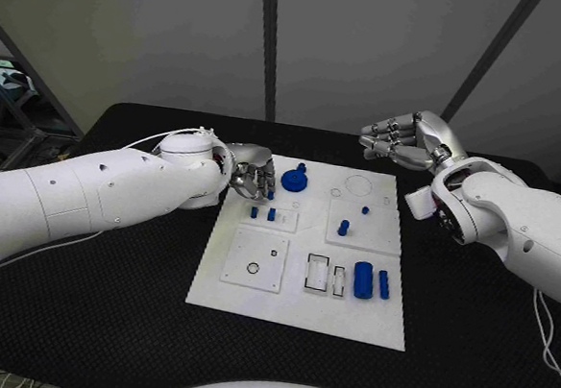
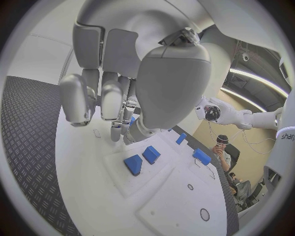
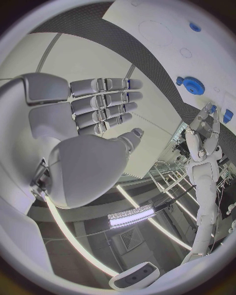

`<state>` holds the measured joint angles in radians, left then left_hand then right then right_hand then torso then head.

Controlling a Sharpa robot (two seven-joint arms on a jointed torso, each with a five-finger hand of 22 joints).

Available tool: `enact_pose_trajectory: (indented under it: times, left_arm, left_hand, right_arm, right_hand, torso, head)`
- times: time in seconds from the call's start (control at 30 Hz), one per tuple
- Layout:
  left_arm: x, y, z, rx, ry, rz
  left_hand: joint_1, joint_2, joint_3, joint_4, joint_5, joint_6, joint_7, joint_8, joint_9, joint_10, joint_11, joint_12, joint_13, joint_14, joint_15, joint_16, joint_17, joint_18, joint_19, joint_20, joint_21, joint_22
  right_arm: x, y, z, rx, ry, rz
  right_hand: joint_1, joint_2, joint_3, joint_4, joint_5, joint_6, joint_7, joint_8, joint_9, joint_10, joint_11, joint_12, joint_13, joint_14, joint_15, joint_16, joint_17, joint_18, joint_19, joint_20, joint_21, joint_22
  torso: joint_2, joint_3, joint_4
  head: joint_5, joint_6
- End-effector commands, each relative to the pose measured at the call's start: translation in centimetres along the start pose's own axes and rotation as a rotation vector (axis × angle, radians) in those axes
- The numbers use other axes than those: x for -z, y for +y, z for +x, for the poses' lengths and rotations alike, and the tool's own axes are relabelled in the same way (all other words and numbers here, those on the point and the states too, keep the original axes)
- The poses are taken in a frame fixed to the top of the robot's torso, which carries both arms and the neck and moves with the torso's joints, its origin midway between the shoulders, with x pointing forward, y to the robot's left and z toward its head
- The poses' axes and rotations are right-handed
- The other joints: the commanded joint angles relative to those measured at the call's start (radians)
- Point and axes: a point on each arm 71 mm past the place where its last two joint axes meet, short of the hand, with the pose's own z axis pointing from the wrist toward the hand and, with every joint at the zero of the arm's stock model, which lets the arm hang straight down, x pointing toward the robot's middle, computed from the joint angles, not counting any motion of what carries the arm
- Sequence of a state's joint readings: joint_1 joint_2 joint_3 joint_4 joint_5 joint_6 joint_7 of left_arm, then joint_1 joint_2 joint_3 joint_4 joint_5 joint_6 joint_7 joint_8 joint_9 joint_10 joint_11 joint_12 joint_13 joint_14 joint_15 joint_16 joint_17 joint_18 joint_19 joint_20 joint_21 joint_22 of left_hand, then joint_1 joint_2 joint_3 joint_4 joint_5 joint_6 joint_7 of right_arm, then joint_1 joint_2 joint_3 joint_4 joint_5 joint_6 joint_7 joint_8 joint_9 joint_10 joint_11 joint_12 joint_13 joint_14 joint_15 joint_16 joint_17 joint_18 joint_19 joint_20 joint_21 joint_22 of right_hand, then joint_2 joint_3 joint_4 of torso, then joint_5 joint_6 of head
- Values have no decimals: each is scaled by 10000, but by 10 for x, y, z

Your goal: Assemble the parts on the task board

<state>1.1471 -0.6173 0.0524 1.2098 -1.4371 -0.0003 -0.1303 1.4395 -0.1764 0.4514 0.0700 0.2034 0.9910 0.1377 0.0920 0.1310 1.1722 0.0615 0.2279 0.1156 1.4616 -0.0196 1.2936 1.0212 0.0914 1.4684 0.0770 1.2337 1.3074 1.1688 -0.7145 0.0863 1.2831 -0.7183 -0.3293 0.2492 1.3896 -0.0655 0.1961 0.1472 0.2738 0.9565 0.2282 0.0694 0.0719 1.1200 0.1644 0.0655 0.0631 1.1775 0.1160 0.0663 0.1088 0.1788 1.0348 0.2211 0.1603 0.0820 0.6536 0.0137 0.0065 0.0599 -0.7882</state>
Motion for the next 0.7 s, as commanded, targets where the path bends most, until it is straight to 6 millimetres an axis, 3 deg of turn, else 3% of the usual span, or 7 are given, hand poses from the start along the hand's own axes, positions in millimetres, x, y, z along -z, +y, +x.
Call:
enact_pose_trajectory:
  times: [0.03, 0.27, 0.37, 0.47, 0.6, 0.67, 0.7]
  left_arm:
    - [0, 0, -1, 13, 13, -47]
    - [2, 7, -2, 30, -103, -184]
    - [5, 13, -5, 172, -300, -252]
    - [9, 19, -8, 430, -581, -261]
    - [18, 31, -16, 1419, -1297, -126]
    - [24, 37, -20, 2210, -1750, 157]
    - [27, 40, -23, 2679, -1970, 321]
  left_hand:
    - [-100, -2, 29, -68, -62, -137, 17, -90, -38, 65, -13, -50, 18, -72, 5, 46, -20, -222, 48, 26, 41, 632]
    - [-126, -40, 54, -87, -59, -416, 85, -256, -126, 24, 36, -143, 35, -101, 38, 29, -93, -221, 32, 39, 13, 633]
    - [-146, -65, 68, -96, -59, -655, 103, -301, -210, -39, 51, -214, 48, -135, 56, -1, -176, -207, 2, 54, -64, 600]
    - [-186, -83, 52, -82, -62, -838, 63, -307, -271, -58, 44, -238, 65, -153, 52, -15, -223, -201, -10, 59, -93, 592]
    - [-271, -73, 22, -29, -61, -600, 88, -140, -247, -71, 59, -250, 102, -226, 70, -78, -316, -112, -175, 72, -558, 337]
    - [-342, -55, 10, 17, -55, -230, 109, 65, -184, -115, 137, -266, 122, -555, 129, -602, -1224, 66, -519, 108, -1539, -219]
    - [-538, -111, -112, 133, -74, 20, 141, 202, -141, -200, 210, -286, 126, -1031, 199, -1311, -2359, 262, -954, 160, -2678, -867]
  right_arm:
    - [0, 1, 0, -33, 33, -45]
    - [2, -2, -3, 331, 227, 230]
    - [5, -5, -5, 1002, 563, 427]
    - [9, -7, -6, 1952, 940, 495]
    - [16, -9, -9, 3678, 1518, 503]
    - [21, -9, -10, 4582, 1810, 536]
    - [24, -9, -10, 5045, 1939, 536]
  right_hand:
    - [-13, 110, -52, -40, 35, -85, 5, -48, -1, -103, -2, 0, 0, -31, 3, -27, -27, 47, 58, 35, -75, -27]
    - [106, 91, -38, -157, 22, -91, -5, -42, 4, -135, -8, -5, -3, -13, -9, -15, -51, 52, 101, 24, -106, -50]
    - [328, 34, -6, -387, -195, 52, -130, 19, 37, -191, -92, -5, 0, 367, -140, 152, 6, 75, 398, -89, -5, -14]
    - [595, 24, 80, -642, -378, 275, -292, 90, 76, -12, -247, 89, 25, 1030, -387, 457, 158, 78, 953, -368, 280, 109]
    - [1036, -2, 204, -1143, -385, 846, -591, 271, 155, 619, -594, 371, 50, 2496, -914, 1210, 625, 50, 2164, -1041, 1186, 575]
    - [1076, 6, 212, -1295, -370, 1113, -710, 329, 180, 920, -740, 436, 55, 3177, -1112, 1666, 931, 32, 2620, -1289, 1713, 883]
    - [1046, -1, 208, -1347, -378, 1218, -760, 331, 183, 1058, -809, 441, 56, 3367, -1208, 2065, 1174, 26, 2874, -1402, 2045, 1081]
  torso:
    - [3, 4, -3]
    - [-10, -1, -1]
    - [-17, -8, -2]
    - [-26, -12, 1]
    - [-32, -6, -4]
    - [-43, -17, -9]
    - [-36, -21, -3]
  head:
    - [-11, 11]
    - [-23, 39]
    - [-46, 64]
    - [-84, 97]
    - [-260, 205]
    - [-487, 274]
    - [-556, 300]
